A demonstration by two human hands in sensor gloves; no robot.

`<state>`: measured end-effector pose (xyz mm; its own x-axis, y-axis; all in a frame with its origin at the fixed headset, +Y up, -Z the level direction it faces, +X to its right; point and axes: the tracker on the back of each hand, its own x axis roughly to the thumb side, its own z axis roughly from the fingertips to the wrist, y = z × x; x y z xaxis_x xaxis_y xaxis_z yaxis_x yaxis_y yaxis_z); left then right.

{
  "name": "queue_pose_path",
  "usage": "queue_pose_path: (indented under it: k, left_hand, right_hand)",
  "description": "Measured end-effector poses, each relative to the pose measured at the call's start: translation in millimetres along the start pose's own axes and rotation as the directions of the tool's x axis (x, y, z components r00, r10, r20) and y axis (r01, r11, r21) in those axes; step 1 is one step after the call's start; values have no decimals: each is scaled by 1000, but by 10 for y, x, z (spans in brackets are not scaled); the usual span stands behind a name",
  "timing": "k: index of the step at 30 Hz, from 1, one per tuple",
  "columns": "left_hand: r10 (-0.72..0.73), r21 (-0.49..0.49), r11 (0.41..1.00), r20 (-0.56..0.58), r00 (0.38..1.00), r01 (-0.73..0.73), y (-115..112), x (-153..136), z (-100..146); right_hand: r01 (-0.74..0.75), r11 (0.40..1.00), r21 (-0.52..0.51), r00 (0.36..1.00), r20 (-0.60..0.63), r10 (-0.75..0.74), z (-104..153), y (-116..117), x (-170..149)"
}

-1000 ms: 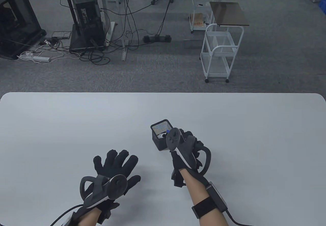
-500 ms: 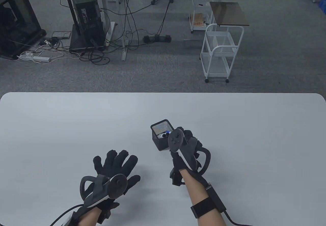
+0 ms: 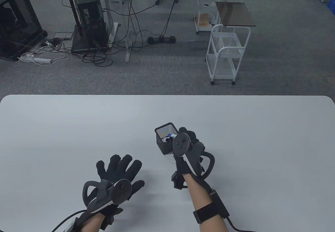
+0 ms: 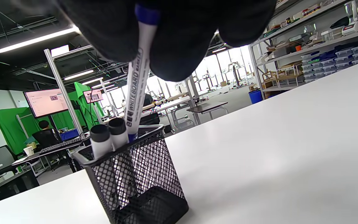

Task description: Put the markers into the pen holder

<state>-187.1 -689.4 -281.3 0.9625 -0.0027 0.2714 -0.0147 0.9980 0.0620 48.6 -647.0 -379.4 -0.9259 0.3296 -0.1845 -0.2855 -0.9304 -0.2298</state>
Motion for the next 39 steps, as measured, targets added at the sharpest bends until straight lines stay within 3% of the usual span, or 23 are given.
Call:
queue_pose_path:
  k: [39]
  left_hand:
    - [-1,-8,1000,-10,1000,1,-25,-31,-17]
  right_hand:
    - [19,995,101,1000,-26,-16,-115,240,49]
